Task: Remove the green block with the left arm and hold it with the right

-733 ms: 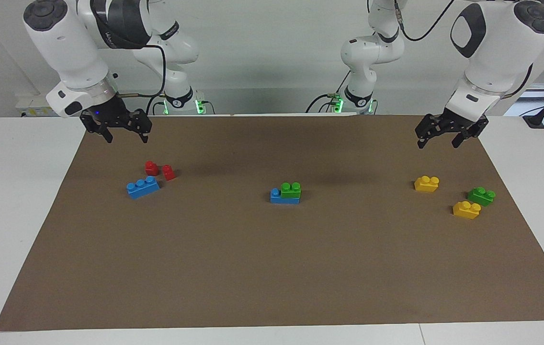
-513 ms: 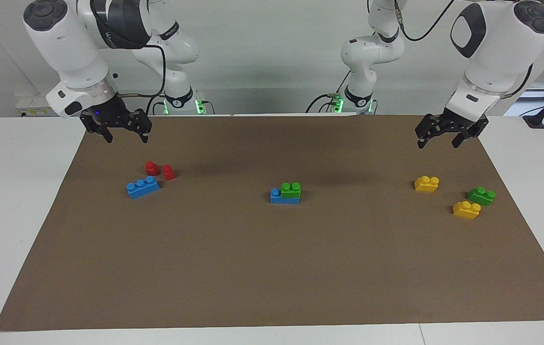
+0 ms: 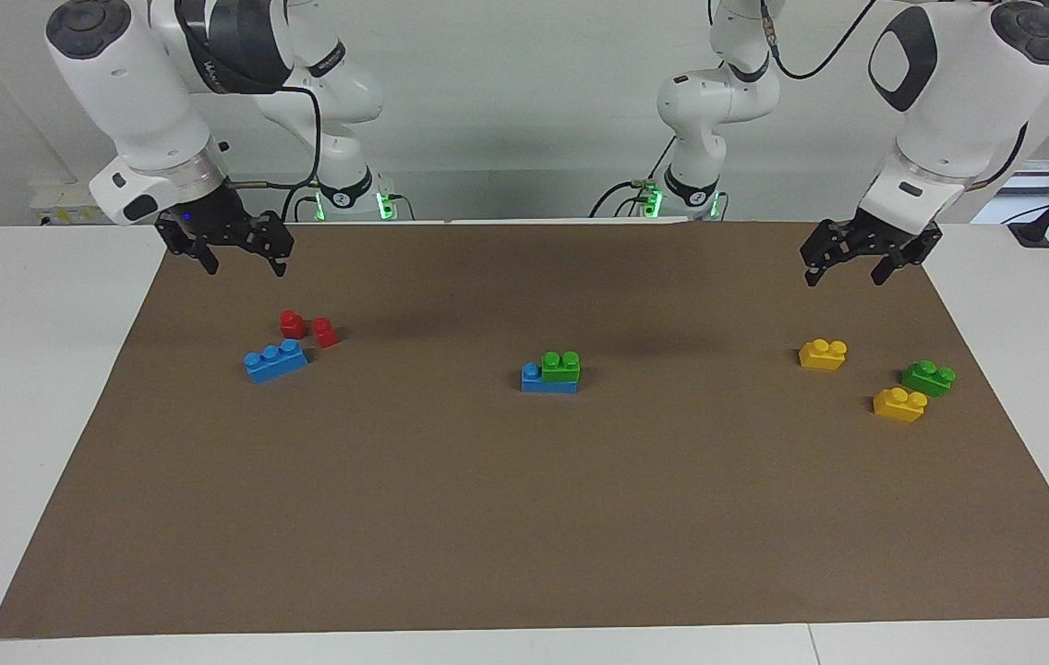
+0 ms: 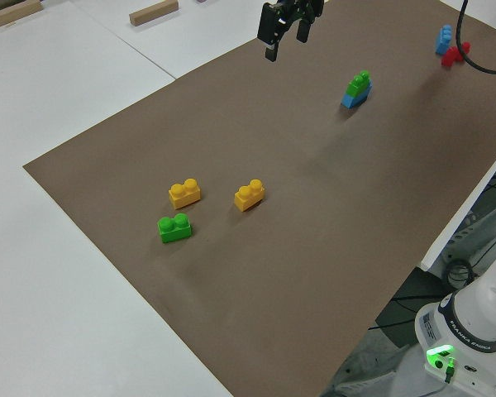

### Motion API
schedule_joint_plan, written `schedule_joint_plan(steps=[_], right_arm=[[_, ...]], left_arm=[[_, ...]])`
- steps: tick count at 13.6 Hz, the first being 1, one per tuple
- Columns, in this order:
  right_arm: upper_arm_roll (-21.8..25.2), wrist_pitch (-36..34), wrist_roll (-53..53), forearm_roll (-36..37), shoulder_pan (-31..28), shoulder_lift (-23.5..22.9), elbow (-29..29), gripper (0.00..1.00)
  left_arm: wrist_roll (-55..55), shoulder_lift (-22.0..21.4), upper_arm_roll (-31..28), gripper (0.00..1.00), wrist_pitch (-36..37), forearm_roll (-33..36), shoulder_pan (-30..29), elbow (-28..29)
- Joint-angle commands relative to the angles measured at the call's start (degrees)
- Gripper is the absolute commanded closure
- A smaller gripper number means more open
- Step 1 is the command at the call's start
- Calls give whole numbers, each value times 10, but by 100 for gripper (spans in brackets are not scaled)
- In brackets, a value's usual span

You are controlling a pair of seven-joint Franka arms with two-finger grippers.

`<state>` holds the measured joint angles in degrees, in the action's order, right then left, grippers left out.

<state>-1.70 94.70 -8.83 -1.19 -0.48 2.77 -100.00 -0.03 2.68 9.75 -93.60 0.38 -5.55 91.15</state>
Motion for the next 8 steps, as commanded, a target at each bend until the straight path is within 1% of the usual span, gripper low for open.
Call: schedule_joint_plan(steps=[1,4,6,8], right_arm=[[-10,19,-116,-15,7,-7,2,0],[-10,43,-331,-57,44,-22,-1,0],[-10,58,-439,-87,64,-38,-1,0],[-10,77,-540,-121,85,-55,-5,0]], left_arm=[[4,-10,4,0,-11,-13,-3,12],[2,-10,4,0,-12,-13,-1,12],[-4,-10,4,0,-11,-13,1,13],[-62,-15,6,0,-12,-13,2,20]])
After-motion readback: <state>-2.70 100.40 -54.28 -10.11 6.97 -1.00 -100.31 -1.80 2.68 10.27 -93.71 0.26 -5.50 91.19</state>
